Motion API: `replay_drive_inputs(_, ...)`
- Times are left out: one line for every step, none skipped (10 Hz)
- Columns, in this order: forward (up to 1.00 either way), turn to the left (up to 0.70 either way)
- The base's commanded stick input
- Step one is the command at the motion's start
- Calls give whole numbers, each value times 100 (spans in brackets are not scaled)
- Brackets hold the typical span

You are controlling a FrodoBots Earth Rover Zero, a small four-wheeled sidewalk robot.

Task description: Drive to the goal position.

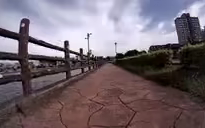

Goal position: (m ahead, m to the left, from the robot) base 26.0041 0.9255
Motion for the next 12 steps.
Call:
replay_drive_inputs(70, -24)
replay_drive_inputs(70, -24)
replay_drive_inputs(70, -24)
replay_drive_inputs(70, -13)
replay_drive_inputs(70, -2)
replay_drive_inputs(70, 7)
replay_drive_inputs(70, 10)
replay_drive_inputs(70, 11)
replay_drive_inputs(70, 11)
replay_drive_inputs(70, 11)
replay_drive_inputs(70, 11)
replay_drive_inputs(70, 11)
